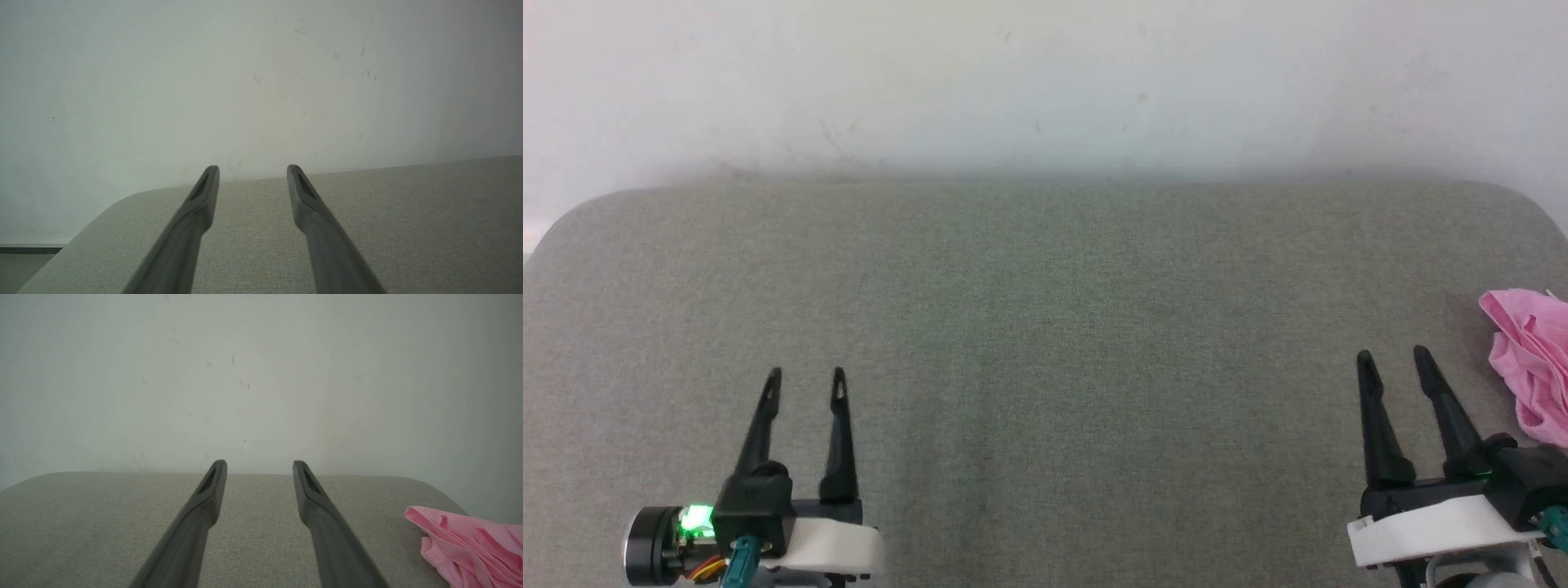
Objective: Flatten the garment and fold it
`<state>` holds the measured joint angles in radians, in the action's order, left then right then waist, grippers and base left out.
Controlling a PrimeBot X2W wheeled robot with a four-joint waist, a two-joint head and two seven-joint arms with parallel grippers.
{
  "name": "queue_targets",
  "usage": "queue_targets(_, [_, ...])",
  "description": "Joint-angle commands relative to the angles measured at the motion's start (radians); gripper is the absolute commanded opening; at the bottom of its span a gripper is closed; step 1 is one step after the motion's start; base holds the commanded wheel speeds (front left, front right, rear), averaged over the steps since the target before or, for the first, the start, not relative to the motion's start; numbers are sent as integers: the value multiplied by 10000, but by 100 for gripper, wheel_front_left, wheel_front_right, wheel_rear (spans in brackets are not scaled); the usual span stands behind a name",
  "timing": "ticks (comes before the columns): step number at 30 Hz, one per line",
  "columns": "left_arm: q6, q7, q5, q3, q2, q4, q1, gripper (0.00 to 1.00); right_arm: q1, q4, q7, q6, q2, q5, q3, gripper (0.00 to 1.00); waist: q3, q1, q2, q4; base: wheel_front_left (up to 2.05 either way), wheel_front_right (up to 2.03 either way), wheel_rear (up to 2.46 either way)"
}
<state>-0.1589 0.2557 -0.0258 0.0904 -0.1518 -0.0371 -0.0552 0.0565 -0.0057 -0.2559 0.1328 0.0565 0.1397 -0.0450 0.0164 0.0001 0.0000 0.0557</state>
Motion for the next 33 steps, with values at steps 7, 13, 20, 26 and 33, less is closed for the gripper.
queue_targets(7, [52,-86,8,-15,33,12,18,0,-19,7,86,-1,2,-46,11,0,-6,0,0,-19,0,0,0])
queue_targets(13, [128,-208,21,-59,82,30,45,0,-46,10,208,-2,-1,-113,33,0,-14,0,0,-46,0,0,0])
queue_targets(20, [217,-351,35,-110,139,51,75,0,-77,13,352,-3,-5,-191,58,0,-23,0,0,-77,0,0,0])
queue_targets(26, [294,-474,48,-155,187,69,102,0,-104,15,474,-4,-8,-258,80,0,-31,0,0,-104,0,0,0])
queue_targets(33, [369,-596,60,-198,236,86,128,0,-131,18,596,-5,-11,-325,102,0,-39,0,0,-130,0,0,0])
